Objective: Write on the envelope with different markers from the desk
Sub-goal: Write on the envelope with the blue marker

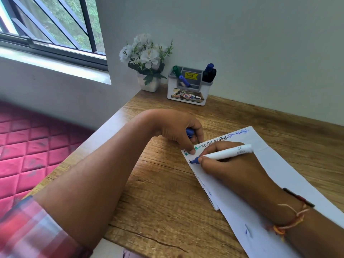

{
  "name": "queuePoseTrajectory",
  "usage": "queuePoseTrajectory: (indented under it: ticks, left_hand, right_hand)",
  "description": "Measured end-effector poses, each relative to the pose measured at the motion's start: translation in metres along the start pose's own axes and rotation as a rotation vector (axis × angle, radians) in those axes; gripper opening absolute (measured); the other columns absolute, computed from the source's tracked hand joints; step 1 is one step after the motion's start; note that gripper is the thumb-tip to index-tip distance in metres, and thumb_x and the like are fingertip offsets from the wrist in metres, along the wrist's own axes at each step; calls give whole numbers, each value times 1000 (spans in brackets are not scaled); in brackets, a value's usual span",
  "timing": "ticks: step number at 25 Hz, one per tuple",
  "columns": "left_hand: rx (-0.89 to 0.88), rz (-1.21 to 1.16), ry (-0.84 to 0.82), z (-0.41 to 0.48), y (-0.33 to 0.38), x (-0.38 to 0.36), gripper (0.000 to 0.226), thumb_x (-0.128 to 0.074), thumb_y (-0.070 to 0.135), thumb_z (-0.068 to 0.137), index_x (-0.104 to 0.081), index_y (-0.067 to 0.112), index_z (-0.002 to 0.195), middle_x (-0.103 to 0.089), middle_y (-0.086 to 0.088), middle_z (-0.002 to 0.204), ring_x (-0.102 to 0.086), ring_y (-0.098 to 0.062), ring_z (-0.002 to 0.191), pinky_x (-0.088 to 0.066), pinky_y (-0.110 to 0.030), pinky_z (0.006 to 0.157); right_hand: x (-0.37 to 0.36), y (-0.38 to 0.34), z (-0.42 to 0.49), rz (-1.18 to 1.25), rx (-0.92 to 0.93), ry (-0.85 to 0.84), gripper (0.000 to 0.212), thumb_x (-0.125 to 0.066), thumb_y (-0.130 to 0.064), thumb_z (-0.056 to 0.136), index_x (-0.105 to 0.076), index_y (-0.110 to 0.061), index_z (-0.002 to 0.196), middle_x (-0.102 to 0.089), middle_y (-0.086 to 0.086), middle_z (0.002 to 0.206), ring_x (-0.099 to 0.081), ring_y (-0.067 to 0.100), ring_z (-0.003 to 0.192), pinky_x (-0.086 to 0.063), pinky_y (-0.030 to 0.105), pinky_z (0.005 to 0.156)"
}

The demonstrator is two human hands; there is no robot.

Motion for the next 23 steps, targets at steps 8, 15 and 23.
queuePoseTrajectory:
  ticks: [8, 15, 23]
  left_hand:
    - [2, -2, 8, 0, -1, 0, 36, -85, 24, 77, -70, 29, 109, -69, 6, 97, -63, -9, 88, -53, -40, 94]
    - [8, 13, 17, -1, -2, 1, 36, -86, 25, 76, -71, 31, 107, -70, 7, 98, -65, -18, 99, -53, -46, 98]
    - [15, 19, 6, -2, 0, 0, 36, -86, 24, 77, -70, 29, 108, -67, 11, 97, -64, -19, 102, -52, -48, 99]
  right_hand:
    - [1, 1, -1, 6, -26, 25, 7, -73, -29, 88, -77, -24, 90, -75, -4, 93, -68, 13, 91, -53, 32, 81]
    - [7, 5, -2, 59, -26, 76, 6, -74, -26, 85, -74, -23, 80, -72, -2, 78, -65, 8, 74, -41, 21, 63]
    - [9, 10, -1, 130, -48, 91, 4, -76, -28, 81, -76, -26, 77, -74, -9, 74, -66, 2, 70, -44, 16, 60]
Point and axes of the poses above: each hand's wrist, its own z-axis towards the middle knuckle, its own x-axis out of the back of the hand, y = z × x, the point moved 10 cm from there along z, towards the middle knuckle
